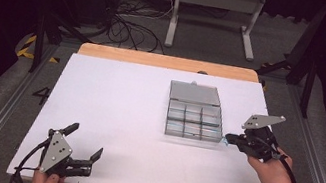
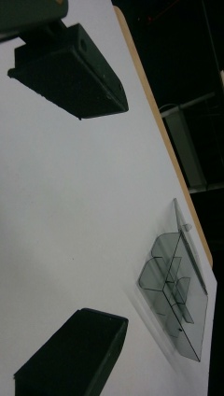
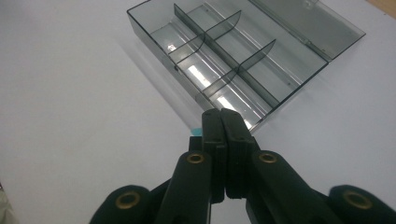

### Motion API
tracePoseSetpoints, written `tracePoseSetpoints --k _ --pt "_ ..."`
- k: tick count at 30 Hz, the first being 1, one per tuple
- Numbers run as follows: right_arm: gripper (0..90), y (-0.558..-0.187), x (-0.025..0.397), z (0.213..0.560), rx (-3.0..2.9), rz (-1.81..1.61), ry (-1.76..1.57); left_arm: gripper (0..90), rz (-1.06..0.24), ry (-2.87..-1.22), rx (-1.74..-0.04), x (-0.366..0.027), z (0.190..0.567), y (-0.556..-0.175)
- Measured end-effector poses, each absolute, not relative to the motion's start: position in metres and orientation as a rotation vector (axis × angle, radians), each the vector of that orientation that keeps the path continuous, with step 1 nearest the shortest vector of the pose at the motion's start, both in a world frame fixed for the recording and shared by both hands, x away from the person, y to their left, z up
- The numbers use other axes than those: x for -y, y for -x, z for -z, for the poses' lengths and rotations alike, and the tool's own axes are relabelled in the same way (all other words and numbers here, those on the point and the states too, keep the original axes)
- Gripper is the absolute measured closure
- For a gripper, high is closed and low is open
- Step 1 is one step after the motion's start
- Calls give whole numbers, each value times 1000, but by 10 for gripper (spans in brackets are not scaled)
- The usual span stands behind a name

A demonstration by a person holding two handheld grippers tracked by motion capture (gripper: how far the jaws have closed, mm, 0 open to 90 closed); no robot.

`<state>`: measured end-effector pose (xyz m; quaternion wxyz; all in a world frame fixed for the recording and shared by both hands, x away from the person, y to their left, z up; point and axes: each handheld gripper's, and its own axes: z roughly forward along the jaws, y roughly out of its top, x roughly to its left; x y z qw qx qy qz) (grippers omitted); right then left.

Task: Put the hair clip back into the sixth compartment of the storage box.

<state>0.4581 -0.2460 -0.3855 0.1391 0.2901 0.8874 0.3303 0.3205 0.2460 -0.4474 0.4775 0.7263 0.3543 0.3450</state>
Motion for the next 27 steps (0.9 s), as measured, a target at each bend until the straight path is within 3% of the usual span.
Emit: tracePoseSetpoints --k 27 --pt "898 -481 216 370 -2502 -975 -920 24 -842 -1776 -862 -246 447 -321"
